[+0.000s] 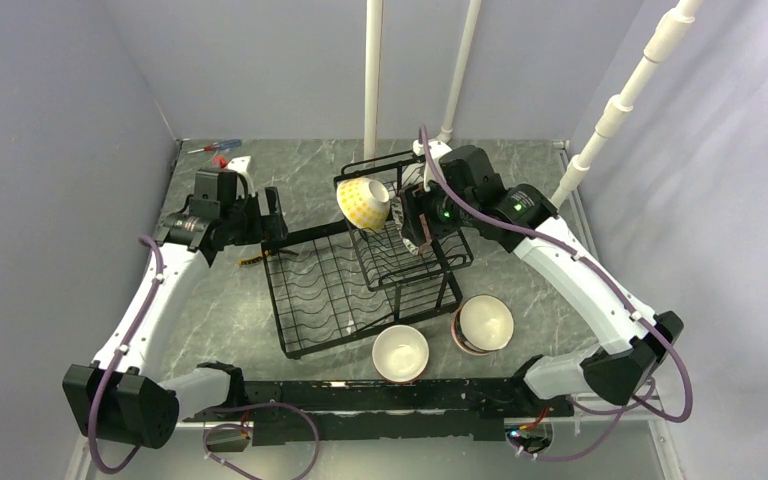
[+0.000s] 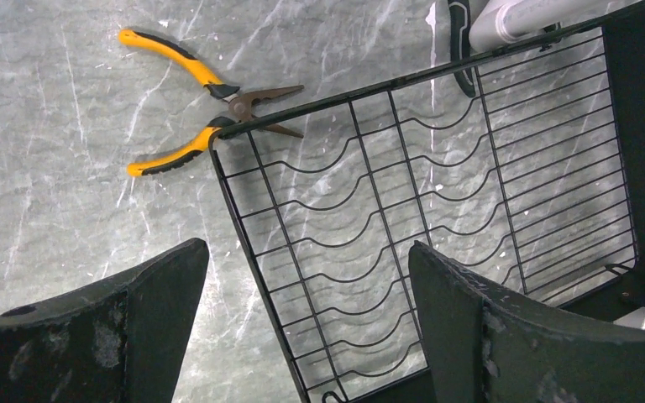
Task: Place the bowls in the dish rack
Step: Turn the bowl upside down on the dish rack.
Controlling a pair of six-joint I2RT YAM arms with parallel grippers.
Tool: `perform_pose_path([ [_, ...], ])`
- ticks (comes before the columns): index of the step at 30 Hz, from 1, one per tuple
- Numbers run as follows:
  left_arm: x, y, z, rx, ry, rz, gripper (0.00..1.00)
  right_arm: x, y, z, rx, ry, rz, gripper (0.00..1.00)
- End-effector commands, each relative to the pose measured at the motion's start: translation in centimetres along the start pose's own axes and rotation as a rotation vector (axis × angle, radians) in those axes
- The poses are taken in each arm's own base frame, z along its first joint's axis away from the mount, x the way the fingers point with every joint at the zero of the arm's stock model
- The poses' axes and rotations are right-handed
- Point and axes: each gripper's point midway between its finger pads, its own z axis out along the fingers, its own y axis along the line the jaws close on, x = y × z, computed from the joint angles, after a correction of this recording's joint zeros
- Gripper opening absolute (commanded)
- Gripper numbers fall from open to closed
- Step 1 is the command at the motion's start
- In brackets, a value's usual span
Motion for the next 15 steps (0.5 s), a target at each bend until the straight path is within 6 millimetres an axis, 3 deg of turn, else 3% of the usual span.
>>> perform_pose_path([
  [1, -1.3, -0.1, -0.8, 0.023, -0.072, 0.01, 0.94, -2.2, 0.5, -1.4, 0.024, -0.06, -0.041, 0.0],
  [15, -1.1, 0.7, -0.7, 0.021, -0.062, -0.027, 0.94, -1.4, 1.7, -1.1, 0.012, 0.013, -0.067, 0.0],
])
